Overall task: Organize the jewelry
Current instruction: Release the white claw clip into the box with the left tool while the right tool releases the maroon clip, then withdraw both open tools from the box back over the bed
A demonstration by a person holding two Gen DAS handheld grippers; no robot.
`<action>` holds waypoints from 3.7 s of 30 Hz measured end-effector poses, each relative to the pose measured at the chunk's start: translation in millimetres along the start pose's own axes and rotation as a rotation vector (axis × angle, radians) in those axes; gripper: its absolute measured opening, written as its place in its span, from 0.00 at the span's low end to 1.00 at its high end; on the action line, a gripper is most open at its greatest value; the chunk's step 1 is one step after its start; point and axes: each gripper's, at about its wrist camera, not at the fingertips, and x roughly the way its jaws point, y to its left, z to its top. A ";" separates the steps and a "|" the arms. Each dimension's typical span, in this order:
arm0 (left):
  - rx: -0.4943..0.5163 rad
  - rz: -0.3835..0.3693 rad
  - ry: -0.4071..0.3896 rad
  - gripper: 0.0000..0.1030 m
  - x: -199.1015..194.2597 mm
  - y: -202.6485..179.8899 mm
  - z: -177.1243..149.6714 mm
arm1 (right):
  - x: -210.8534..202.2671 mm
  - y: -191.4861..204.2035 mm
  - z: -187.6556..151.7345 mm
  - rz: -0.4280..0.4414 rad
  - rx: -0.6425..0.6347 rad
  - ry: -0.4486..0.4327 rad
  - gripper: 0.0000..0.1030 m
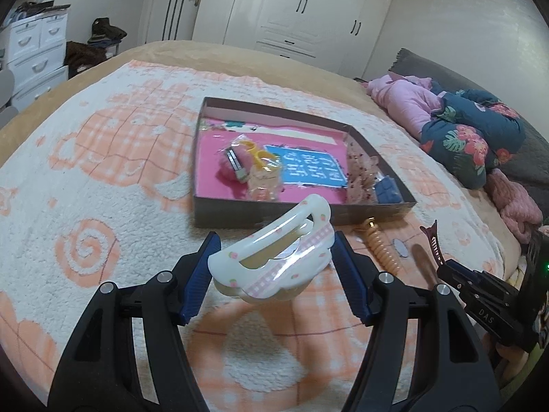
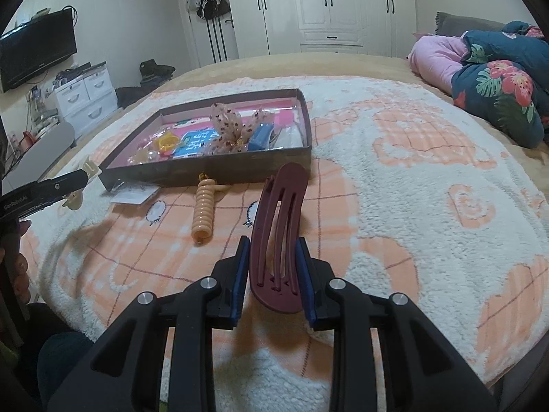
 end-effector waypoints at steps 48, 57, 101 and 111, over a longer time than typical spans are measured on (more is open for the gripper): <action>0.082 -0.069 0.001 0.55 84.1 -45.5 71.0 | 37.0 2.0 87.3 0.026 -0.078 -0.090 0.25; 0.062 -0.074 0.030 0.55 108.7 -43.0 71.8 | 63.6 -8.9 107.6 0.014 -0.068 -0.072 0.25; 0.052 -0.084 0.046 0.56 122.0 -35.5 67.6 | 105.6 -8.0 121.6 -0.001 -0.061 -0.014 0.26; 0.057 -0.078 0.026 0.62 107.6 -39.8 68.1 | 82.8 -13.3 115.8 -0.012 -0.045 -0.029 0.26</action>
